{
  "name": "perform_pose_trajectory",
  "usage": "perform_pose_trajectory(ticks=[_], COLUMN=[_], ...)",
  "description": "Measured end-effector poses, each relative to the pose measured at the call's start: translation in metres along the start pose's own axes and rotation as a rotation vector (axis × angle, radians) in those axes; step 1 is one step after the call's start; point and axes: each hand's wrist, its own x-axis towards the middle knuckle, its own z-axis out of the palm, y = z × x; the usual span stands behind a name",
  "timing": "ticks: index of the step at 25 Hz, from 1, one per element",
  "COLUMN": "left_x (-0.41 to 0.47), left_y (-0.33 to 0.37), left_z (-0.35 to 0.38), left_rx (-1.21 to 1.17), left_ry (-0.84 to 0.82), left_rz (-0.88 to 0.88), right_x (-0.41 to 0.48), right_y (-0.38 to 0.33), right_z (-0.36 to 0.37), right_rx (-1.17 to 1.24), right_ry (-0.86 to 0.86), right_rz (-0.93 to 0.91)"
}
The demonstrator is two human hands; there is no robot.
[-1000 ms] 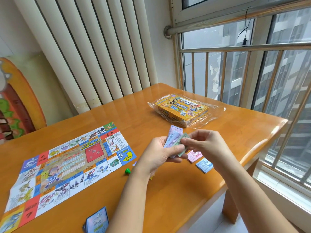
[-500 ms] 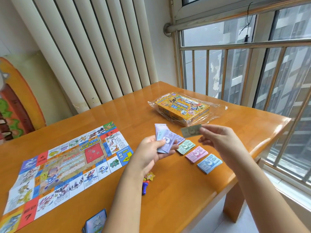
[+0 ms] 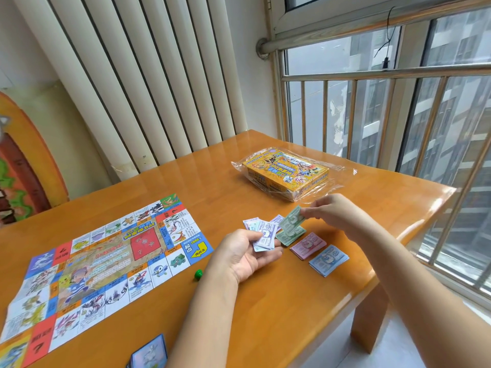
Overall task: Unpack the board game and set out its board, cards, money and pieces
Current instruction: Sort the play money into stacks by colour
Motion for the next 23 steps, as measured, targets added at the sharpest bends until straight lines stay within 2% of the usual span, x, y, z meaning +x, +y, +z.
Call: perform_pose_trajectory(ticks=[10,18,21,23], left_x=[0.005,0.001,-0.005,-0.006], left_y=[-0.001,-0.001,0.004,0.007], left_z=[-0.001,0.000,-0.002,-0.004], left_rx=[-0.168,-0.202,-0.212,-0.195], left_ry=[-0.003,0.001,-0.055,-0.112], left_rz=[0.035,0.039,0.086,0.148], right_x=[0.002,0.004,-0.005,-0.013], right_y=[0.006,0.010,0.007,0.002], right_z=[0.014,0.018,0.016,0.015], right_rx=[-0.134,-0.197,-0.149,0.018], right_ry=[-0.072,-0.026,0.099,0.153], right_rz=[-0.013,-0.028,-0.151,-0.259])
